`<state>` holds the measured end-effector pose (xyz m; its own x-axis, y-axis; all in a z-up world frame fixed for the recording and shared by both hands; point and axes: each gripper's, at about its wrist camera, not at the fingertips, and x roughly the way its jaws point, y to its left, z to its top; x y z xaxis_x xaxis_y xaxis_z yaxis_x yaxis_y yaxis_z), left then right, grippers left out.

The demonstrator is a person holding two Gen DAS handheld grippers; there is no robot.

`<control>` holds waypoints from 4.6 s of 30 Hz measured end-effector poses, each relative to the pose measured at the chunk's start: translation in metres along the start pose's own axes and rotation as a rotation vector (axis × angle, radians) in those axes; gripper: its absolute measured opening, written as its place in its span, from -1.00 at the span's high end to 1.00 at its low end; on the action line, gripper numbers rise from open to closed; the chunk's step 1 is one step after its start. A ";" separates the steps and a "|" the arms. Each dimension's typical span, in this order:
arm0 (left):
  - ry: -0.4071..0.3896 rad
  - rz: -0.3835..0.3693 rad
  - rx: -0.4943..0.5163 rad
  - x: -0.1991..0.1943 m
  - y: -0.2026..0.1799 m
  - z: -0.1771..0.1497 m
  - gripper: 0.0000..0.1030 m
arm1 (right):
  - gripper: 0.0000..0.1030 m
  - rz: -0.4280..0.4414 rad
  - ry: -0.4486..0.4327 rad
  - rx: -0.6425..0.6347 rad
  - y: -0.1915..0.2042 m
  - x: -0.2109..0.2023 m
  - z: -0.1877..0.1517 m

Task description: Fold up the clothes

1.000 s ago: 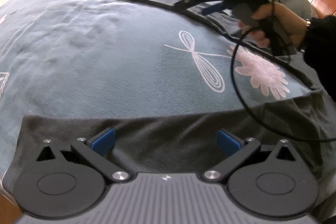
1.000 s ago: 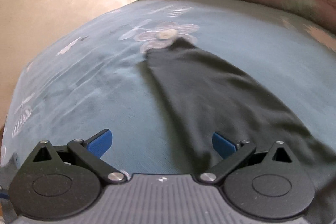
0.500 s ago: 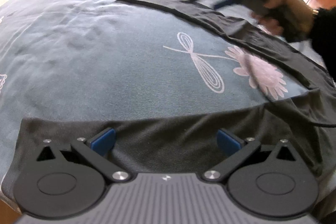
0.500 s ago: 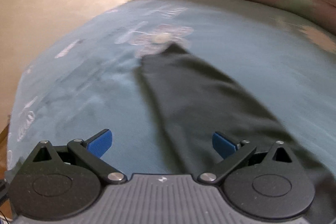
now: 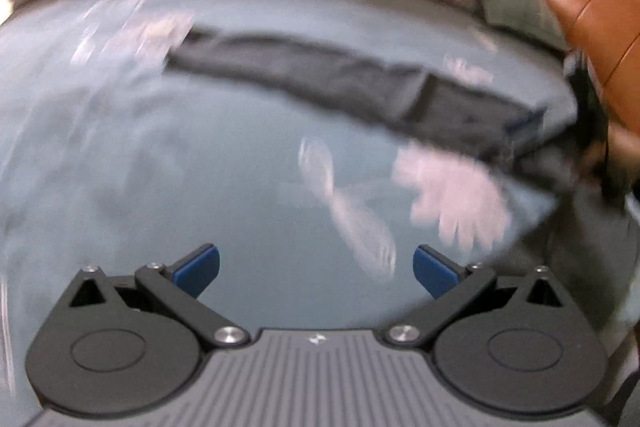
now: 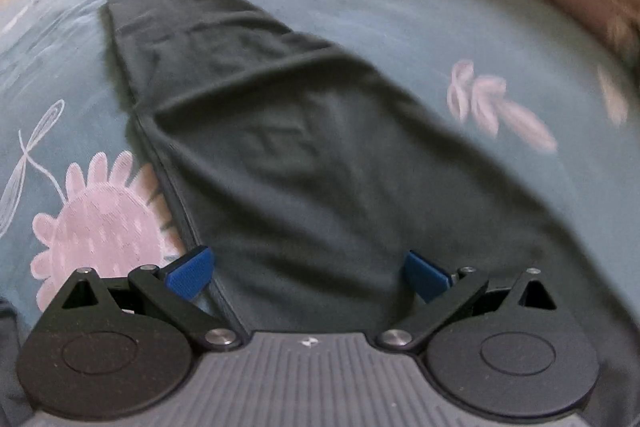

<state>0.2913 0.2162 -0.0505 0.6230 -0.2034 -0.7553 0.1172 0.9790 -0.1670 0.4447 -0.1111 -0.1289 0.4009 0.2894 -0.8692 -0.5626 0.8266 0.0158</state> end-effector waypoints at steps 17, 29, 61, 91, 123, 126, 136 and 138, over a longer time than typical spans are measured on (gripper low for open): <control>-0.086 0.015 -0.060 0.208 0.050 0.149 -0.98 | -1.00 0.037 -0.055 -0.008 -0.008 0.001 -0.007; -0.042 0.122 -0.059 0.195 0.082 0.171 -0.99 | -1.00 0.054 -0.092 -0.020 -0.011 0.001 -0.010; -0.027 0.179 -0.055 0.187 0.100 0.141 -0.99 | -1.00 0.133 -0.082 0.113 -0.061 -0.011 -0.009; 0.026 0.152 0.283 -0.034 -0.051 0.023 -0.99 | -1.00 -0.108 -0.022 -0.017 0.033 -0.143 -0.185; -0.001 0.257 -0.149 -0.071 0.023 -0.157 -0.99 | -1.00 -0.108 -0.118 0.194 0.029 -0.126 -0.231; 0.013 0.251 -0.188 -0.075 0.029 -0.187 -0.99 | -1.00 -0.112 -0.115 0.197 0.030 -0.126 -0.230; -0.092 0.188 -0.151 -0.086 0.029 -0.158 -0.99 | -1.00 -0.119 -0.098 0.211 0.030 -0.124 -0.226; -0.100 0.141 -0.194 -0.073 0.037 -0.149 -0.99 | -1.00 -0.120 -0.098 0.214 0.030 -0.124 -0.227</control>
<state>0.1346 0.2648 -0.0960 0.6973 -0.0529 -0.7149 -0.1209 0.9743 -0.1900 0.2139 -0.2312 -0.1323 0.5293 0.2193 -0.8196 -0.3446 0.9383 0.0285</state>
